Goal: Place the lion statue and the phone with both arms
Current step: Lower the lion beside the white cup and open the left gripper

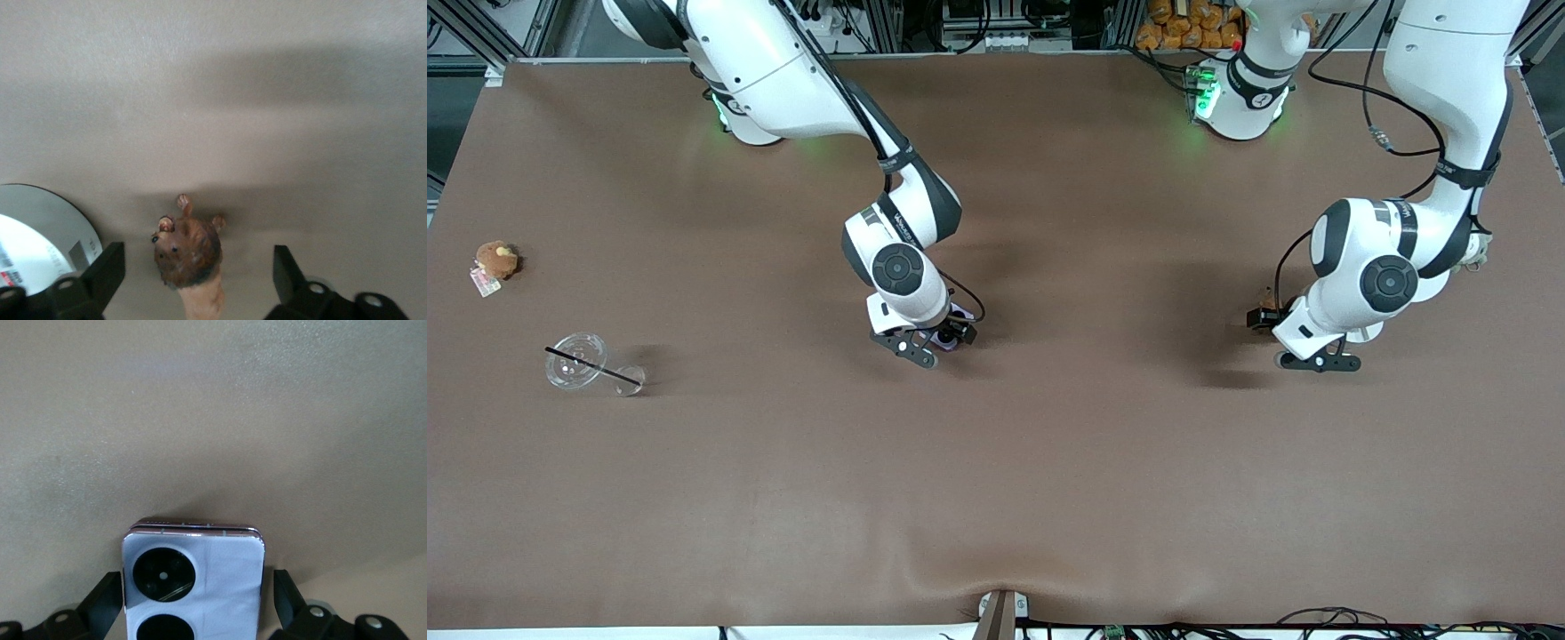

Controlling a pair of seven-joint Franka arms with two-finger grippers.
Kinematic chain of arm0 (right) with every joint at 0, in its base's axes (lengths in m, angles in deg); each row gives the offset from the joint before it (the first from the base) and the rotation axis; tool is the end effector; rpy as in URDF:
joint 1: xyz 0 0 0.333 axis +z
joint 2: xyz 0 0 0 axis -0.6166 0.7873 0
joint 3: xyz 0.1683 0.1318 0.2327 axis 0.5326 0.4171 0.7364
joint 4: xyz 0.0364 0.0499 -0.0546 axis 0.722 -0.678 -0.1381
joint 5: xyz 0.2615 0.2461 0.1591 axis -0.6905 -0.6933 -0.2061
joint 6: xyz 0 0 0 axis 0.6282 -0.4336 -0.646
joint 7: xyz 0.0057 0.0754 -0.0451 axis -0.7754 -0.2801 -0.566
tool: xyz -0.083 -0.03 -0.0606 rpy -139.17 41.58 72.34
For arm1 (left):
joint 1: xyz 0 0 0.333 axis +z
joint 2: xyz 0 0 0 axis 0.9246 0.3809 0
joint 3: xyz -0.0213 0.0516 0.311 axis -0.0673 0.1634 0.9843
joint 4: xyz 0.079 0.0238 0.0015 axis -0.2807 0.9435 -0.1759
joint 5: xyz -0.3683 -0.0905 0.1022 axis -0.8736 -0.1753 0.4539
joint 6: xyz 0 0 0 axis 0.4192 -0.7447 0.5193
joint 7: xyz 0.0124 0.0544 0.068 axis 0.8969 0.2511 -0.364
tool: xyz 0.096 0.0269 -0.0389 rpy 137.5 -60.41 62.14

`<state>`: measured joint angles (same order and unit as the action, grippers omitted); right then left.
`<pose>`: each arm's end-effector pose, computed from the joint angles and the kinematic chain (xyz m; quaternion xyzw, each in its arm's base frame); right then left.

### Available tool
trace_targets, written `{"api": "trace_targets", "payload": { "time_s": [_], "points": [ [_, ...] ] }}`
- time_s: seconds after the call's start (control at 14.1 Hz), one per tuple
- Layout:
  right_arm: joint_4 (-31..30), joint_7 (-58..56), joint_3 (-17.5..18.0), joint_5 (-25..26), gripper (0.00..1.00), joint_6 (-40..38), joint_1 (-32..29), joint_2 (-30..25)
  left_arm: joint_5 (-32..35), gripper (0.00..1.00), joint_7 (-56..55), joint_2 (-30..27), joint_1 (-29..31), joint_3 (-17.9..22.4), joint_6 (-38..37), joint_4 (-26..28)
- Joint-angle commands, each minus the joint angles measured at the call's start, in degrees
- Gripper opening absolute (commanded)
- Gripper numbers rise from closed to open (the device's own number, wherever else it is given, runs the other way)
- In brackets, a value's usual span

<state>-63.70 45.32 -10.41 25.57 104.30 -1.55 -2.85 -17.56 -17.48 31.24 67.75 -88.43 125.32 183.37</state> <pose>0.5210 0.4055 0.1740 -0.9674 0.2466 0.0565 0.0145 0.5536 -0.0368 0.2207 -0.9947 0.0370 0.0901 0.0331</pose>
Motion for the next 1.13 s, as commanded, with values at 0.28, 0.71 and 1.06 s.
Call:
{"api": "trace_targets", "payload": {
  "time_s": [0.28, 0.71, 1.06],
  "points": [
    [-0.12, 0.65, -0.58, -0.89, 0.99, 2.11, 1.10, 0.71, 0.51, 1.00, -2.18, -1.28, -1.02, -1.99, -24.15, -20.22],
    [-0.12, -0.40, -0.75, 0.51, 0.00, 1.94, 1.27, 0.97, 0.42, 1.00, -1.92, -3.73, -1.46, -3.13, -39.80, -40.00],
    [0.58, -11.79, -1.72, 3.85, 0.00, -8.39, -4.60, -7.09, -0.02, 1.00, -1.57, -8.93, -0.76, -2.43, -44.63, -41.60]
  ]
}}
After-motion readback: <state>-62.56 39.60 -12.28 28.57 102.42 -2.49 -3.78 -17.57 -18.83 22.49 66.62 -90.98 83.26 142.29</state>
